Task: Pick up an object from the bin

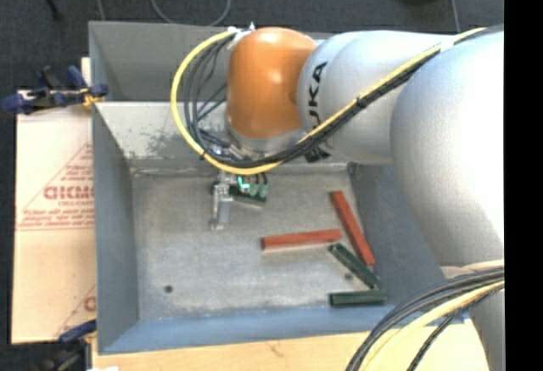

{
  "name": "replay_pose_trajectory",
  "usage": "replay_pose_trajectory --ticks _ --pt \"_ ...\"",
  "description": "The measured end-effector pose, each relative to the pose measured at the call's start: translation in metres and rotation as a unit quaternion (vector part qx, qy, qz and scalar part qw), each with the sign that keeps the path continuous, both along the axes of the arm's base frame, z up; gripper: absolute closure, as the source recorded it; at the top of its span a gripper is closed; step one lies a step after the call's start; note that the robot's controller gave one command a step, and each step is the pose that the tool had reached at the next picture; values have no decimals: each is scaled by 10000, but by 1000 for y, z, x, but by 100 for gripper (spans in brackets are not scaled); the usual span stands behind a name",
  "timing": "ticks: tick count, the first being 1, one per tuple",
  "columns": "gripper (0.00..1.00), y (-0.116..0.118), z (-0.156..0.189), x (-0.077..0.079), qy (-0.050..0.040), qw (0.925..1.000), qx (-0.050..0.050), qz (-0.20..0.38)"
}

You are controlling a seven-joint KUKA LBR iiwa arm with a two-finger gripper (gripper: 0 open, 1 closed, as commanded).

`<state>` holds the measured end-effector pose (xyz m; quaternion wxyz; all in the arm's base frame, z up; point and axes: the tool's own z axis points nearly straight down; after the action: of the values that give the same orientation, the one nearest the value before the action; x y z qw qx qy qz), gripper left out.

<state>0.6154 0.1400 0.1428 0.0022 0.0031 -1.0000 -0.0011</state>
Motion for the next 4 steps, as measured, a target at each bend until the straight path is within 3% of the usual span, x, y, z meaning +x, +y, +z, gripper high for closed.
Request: replay_pose_trajectory --ticks 1,2,3,4 --pt "0 -87 13 12 -55 9998 -21 -204" --pt "0 -98 -74 38 24 9993 2 -364" --pt "100 -98 -71 41 -44 9993 5 -376" --pt "100 -92 98 9 -88 9999 -18 70"
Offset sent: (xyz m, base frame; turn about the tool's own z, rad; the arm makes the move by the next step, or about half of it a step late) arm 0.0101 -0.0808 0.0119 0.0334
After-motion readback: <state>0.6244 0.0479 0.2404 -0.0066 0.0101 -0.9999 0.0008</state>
